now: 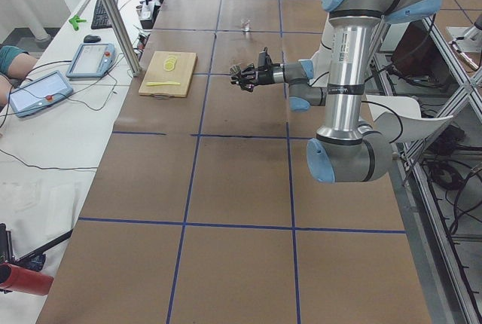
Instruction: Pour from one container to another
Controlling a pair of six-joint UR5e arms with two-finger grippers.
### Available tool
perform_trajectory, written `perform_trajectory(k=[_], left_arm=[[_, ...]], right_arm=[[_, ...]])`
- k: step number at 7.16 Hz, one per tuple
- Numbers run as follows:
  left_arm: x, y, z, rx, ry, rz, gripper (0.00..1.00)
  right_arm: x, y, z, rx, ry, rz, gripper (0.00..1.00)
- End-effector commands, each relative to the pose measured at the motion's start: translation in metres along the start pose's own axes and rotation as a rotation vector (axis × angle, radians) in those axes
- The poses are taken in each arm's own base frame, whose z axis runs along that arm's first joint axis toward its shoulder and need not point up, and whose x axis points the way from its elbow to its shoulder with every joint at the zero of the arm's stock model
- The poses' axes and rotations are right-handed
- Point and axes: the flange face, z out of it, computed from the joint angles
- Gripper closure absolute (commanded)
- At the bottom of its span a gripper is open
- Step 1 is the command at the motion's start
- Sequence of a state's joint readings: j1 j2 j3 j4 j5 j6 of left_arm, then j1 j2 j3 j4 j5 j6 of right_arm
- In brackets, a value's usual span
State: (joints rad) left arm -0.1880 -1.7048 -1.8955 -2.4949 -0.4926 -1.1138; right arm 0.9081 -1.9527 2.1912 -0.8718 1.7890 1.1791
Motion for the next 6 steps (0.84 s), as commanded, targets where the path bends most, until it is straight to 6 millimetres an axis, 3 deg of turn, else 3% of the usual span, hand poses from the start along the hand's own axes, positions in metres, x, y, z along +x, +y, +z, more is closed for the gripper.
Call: perform_trajectory(k=[1, 3, 4, 6], left_arm=[[0.003, -0.017, 0.010, -0.002, 0.047, -0.013, 1.00], [0.009, -0.021, 0.011, -0.031, 0.077, -0.032, 1.00], [0.019, -0.024, 0.013, -0.025, 0.085, -0.050, 1.00], [0.016, -0.017, 0.016, -0.030, 0.077, -0.038, 1.00]], right_arm=[[-0.019, 0.021, 0.018, 0.080, 0.040, -0.072, 0.00], [-0.058, 0.081, 0.047, 0.178, 0.059, -0.166, 0.00], [-0.075, 0.111, 0.053, 0.184, 0.033, -0.186, 0.00], [-0.104, 0.161, 0.060, 0.301, -0.008, -0.227, 0.00]])
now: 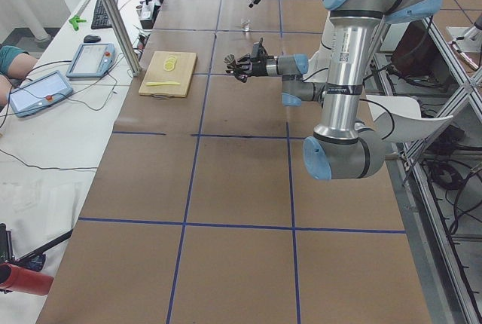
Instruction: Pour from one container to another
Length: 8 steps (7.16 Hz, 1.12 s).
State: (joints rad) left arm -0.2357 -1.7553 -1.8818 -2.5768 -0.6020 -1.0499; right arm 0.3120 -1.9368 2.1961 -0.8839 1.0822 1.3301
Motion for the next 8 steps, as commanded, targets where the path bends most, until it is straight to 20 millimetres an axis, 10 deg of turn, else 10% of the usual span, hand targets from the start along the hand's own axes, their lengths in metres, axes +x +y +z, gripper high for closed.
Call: perform_trajectory(k=[1, 8], left_arm=[[0.000, 0.003, 0.001, -0.002, 0.000, -0.044, 1.00], [0.000, 0.046, 0.017, -0.008, 0.005, -0.048, 1.00]], right_arm=[[-0.022, 0.031, 0.000, 0.125, -0.002, -0.050, 0.00], [-0.018, 0.069, 0.047, 0.253, 0.059, -0.095, 0.00]])
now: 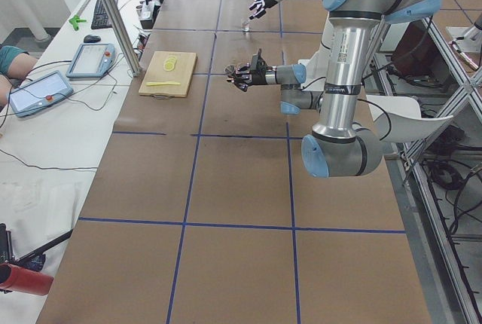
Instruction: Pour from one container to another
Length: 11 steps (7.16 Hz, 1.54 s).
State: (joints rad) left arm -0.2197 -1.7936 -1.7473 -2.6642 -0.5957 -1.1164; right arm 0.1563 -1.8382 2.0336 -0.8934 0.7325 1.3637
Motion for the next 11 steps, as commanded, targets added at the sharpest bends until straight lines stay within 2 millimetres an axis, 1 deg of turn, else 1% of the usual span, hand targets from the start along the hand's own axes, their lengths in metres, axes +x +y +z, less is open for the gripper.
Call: perform_trajectory(k=[1, 2, 3, 4, 5, 6, 8, 9, 10, 11], left_arm=[[0.007, 0.001, 0.002, 0.002, 0.004, 0.009, 1.00], [0.010, 0.000, 0.003, 0.004, 0.008, 0.004, 1.00], [0.011, 0.000, 0.003, 0.004, 0.008, 0.003, 1.00], [0.011, 0.000, 0.003, 0.004, 0.008, 0.003, 1.00], [0.010, 0.000, 0.003, 0.004, 0.007, 0.007, 1.00], [0.010, -0.001, 0.003, 0.005, 0.007, 0.005, 1.00], [0.013, -0.002, 0.004, 0.007, 0.010, 0.002, 1.00], [0.014, -0.001, 0.003, 0.006, 0.011, 0.002, 1.00], [0.013, -0.001, 0.003, 0.005, 0.010, 0.003, 1.00], [0.013, -0.001, 0.003, 0.005, 0.010, 0.003, 1.00]], right_arm=[[0.007, 0.030, 0.006, 0.072, 0.021, 0.007, 0.00], [0.006, 0.039, 0.010, 0.101, 0.026, 0.002, 0.00], [0.011, 0.049, 0.018, 0.133, 0.043, -0.007, 0.00], [-0.001, 0.056, 0.025, 0.141, 0.039, 0.003, 0.00], [-0.013, 0.071, 0.039, 0.165, 0.047, -0.006, 0.00], [-0.020, 0.078, 0.048, 0.182, 0.053, -0.011, 0.00], [-0.011, 0.083, 0.053, 0.197, 0.065, -0.016, 0.00], [-0.002, 0.088, 0.058, 0.208, 0.062, -0.008, 0.00], [0.001, 0.093, 0.062, 0.214, 0.064, -0.012, 0.00], [0.002, 0.092, 0.062, 0.216, 0.066, -0.012, 0.00]])
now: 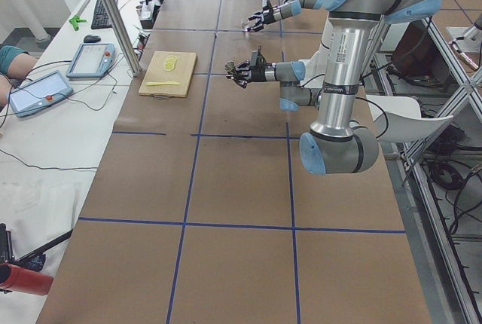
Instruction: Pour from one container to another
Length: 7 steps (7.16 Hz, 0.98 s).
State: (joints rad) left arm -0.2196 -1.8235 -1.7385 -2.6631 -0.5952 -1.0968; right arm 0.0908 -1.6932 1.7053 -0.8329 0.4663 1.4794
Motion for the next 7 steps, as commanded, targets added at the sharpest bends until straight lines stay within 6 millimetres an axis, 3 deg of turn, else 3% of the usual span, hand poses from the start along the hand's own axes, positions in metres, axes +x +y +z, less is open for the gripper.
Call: perform_trajectory(k=[1, 4, 7], left_arm=[[0.000, 0.000, 0.000, 0.000, 0.000, 0.000, 1.00], [0.000, 0.000, 0.000, 0.000, 0.000, 0.000, 1.00], [-0.002, 0.002, 0.001, 0.000, -0.004, 0.005, 1.00]], right_arm=[[0.004, 0.002, 0.003, 0.008, 0.004, -0.001, 0.00], [0.014, -0.001, 0.015, 0.023, 0.031, -0.005, 0.00], [0.012, -0.001, 0.016, 0.020, 0.029, 0.001, 0.01]])
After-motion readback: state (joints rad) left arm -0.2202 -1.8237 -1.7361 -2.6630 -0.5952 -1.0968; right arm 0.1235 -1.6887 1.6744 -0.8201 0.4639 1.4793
